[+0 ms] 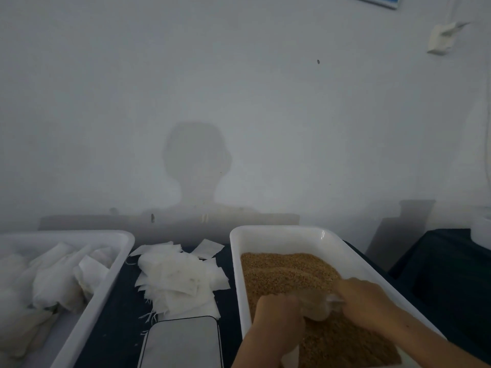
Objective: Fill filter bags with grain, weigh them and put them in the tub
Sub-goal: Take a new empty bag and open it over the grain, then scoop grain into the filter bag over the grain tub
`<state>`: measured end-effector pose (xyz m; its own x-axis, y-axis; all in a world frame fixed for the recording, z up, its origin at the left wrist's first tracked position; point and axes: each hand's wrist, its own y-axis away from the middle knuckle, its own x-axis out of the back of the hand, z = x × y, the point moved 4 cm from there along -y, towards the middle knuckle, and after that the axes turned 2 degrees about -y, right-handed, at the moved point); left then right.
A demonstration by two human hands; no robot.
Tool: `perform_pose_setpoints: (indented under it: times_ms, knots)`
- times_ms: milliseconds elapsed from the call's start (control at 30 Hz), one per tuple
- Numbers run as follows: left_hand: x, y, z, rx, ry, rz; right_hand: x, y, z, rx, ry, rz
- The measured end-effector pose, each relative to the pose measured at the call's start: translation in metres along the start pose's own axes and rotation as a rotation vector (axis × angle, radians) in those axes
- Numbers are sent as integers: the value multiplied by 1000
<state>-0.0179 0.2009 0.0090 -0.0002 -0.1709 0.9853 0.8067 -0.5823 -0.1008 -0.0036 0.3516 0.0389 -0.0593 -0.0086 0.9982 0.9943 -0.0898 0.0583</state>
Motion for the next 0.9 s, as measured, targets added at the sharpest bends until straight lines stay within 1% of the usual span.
perform_pose_setpoints:
  times_ms: [100,233,367,467,567,633,800,900]
  knots:
    - [3,1,2,-35,30,6,0,-11,-10,35,30,-10]
    - [6,4,3,-62,56,75,-14,-29,-32,77,-45,11]
    - [3,-1,1,-27,57,15,-28,-38,-44,90,-153,27]
    - [0,-6,-2,11,124,-9,-31,-38,-38,69,-200,13]
    - [2,-9,-5,31,213,116,-24,-33,-22,52,-251,42]
    - [4,-9,-6,25,232,193,-13,-25,-9,33,-270,67]
    - [8,-7,-12,49,192,317,29,-2,27,12,-342,59]
    - [10,-5,-14,75,193,340,54,15,43,30,-359,49]
